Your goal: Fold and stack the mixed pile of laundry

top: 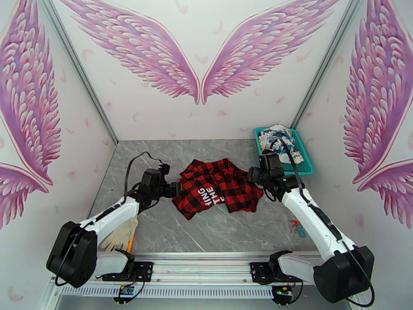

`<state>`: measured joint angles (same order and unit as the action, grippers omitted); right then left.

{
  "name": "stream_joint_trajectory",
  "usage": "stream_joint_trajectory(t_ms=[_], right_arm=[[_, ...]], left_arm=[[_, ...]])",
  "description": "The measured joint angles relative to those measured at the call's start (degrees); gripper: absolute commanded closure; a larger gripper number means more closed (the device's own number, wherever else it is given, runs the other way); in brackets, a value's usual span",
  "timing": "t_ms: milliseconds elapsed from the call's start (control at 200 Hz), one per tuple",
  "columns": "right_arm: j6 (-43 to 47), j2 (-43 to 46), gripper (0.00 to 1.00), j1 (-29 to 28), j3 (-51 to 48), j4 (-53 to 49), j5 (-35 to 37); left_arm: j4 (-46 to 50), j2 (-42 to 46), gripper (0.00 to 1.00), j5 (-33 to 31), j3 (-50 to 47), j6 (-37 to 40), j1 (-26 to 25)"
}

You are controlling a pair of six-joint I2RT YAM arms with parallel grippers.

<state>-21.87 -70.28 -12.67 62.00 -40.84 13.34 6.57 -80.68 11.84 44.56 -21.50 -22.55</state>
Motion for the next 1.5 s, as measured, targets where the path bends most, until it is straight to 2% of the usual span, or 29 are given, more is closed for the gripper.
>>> stream_joint_trajectory(t_ms=[85,195,320,455,565,655,715,805,895,1070,1300,1395,1500], right_arm=[[0.0,-0.9,0.33,0.0,1.2,-1.4,-0.9],[0.0,-6.6,0.32,-0.5,5.6,-1.6,-4.8],[0.8,-19.3,0.28,-2.4,12.6,-0.8,-9.4],[2.3,-34.6,0.28,-3.2,21.4,0.9,-12.5],[4.6,-45.5,0.31,-3.2,30.6,0.4,-12.5],[6.6,-51.7,0.37,-3.2,36.9,-0.4,-11.1],[8.1,-54.2,0.44,-3.1,39.2,-0.7,-9.7],[9.6,-56.5,0.59,-2.7,41.3,-1.5,-8.0],[10.7,-58.8,0.76,-1.6,43.8,-1.9,-7.3],[13.2,-60.8,1.0,-0.1,47.5,-1.9,-6.1],[14.8,-58.4,1.0,0.0,49.3,0.3,-5.4],[15.6,-55.5,1.0,-0.1,51.0,1.6,-6.0],[15.8,-53.7,1.0,-0.1,58.7,2.6,-7.8]], left_arm=[[0.1,-4.3,0.29,0.4,3.4,0.0,0.0],[0.2,-8.6,0.27,0.4,7.2,0.1,0.0],[0.5,-12.9,0.26,0.6,9.2,0.2,0.4],[1.2,-17.1,0.31,1.7,10.0,0.3,0.8],[2.6,-18.5,0.4,2.3,11.0,1.1,0.1],[3.2,-19.4,0.56,2.3,12.2,1.9,-0.9],[3.2,-19.8,0.67,2.3,12.4,1.7,-1.4],[3.1,-20.3,0.86,2.3,12.3,2.1,-1.6],[2.6,-20.7,1.0,2.4,12.4,2.9,-1.6],[0.9,-21.0,1.0,3.0,13.1,3.7,-1.5],[-2.3,-17.3,1.0,2.0,15.0,6.3,0.2],[-2.8,-15.0,1.0,2.0,19.5,7.7,2.8],[-3.2,-13.9,1.0,1.9,27.9,9.6,6.1]])
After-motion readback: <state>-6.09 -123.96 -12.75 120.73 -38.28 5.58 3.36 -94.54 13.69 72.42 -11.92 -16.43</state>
